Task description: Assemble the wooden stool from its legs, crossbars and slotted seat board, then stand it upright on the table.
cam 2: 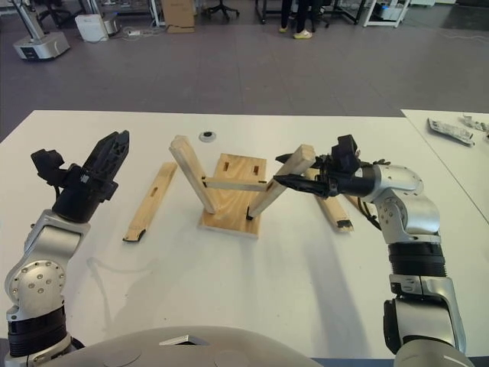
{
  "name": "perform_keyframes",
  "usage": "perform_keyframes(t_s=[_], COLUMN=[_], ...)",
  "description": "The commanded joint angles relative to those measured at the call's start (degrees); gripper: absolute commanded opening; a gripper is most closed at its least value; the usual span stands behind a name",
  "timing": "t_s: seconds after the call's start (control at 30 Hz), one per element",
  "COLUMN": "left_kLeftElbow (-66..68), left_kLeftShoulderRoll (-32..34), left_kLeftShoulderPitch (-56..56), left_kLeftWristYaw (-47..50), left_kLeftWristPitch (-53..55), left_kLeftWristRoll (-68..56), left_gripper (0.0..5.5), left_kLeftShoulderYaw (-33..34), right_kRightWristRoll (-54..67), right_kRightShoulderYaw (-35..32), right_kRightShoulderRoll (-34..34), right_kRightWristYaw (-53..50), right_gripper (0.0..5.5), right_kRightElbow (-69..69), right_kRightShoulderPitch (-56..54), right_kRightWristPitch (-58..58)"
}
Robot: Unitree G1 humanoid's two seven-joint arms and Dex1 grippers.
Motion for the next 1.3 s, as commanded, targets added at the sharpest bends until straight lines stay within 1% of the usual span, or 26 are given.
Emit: perform_keyframes(t_s=[0.03,0.17,0.33,0.4,0.57,0.77,0.87,0.97,1.0,1.07,1.17,1.2,1.23,1.3], left_kLeftElbow=[-0.90,-1.23,-1.42,-1.60,-1.91,-1.63,-1.49,-1.33,-1.28,-1.05,-0.64,-0.57,-0.52,-0.28], left_kLeftShoulderRoll=[-0.07,-0.79,-2.05,-2.76,-3.63,-4.07,-3.88,-3.81,-3.84,-3.86,-3.82,-3.81,-3.86,-3.96], left_kLeftShoulderPitch=[-0.06,-0.03,0.50,0.82,1.66,1.12,0.91,0.80,0.82,0.78,0.39,0.25,0.15,-0.12], left_kLeftWristYaw=[1.14,1.58,1.71,1.70,1.81,2.17,2.36,2.53,2.55,2.50,2.35,2.33,2.30,2.12], left_kLeftWristPitch=[0.25,-0.08,-1.15,-1.57,-2.76,-3.27,-3.09,-3.15,-3.27,-3.48,-3.46,-3.40,-3.34,-3.24], left_kLeftWristRoll=[0.02,0.39,1.20,1.61,2.09,2.56,2.46,2.47,2.53,2.65,2.75,2.73,2.69,2.71], left_gripper=[3.57,3.57,3.57,3.57,3.57,3.57,3.57,3.57,3.57,3.57,3.57,3.57,3.57,3.57], left_kLeftShoulderYaw=[-0.81,-1.94,-2.86,-3.25,-3.77,-4.71,-4.92,-5.04,-5.08,-5.08,-5.03,-5.04,-5.12,-5.43], right_kRightWristRoll=[-6.80,-8.10,-9.83,-10.91,-15.06,-23.29,-21.00,-21.98,-21.53,-17.00,-16.21,-17.01,-17.53,-18.31], right_kRightShoulderYaw=[4.32,6.89,10.31,11.21,14.41,21.83,21.32,21.27,22.11,21.09,20.19,19.84,19.57,18.10], right_kRightShoulderRoll=[1.60,2.15,0.78,0.61,1.07,3.32,3.45,1.46,0.13,-1.11,-3.37,-3.73,-3.73,-3.01], right_kRightWristYaw=[-1.41,-1.49,2.28,3.65,4.07,0.64,-0.87,-3.52,-1.18,2.03,3.89,3.23,2.94,2.73], right_gripper=[2.05,2.05,2.05,2.05,2.05,2.05,2.05,2.05,2.05,2.05,2.05,2.48,2.75,3.04], right_kRightElbow=[4.32,7.65,13.51,15.78,16.48,23.47,22.37,19.73,18.28,16.32,15.63,15.57,15.85,17.16], right_kRightShoulderPitch=[-1.64,-5.48,-12.89,-15.34,-15.96,-18.45,-18.07,-16.75,-16.48,-16.60,-16.13,-16.19,-16.78,-18.70], right_kRightWristPitch=[-2.58,-2.12,1.70,1.48,-1.91,-2.08,0.18,0.85,2.21,8.85,9.86,8.47,7.62,6.15])
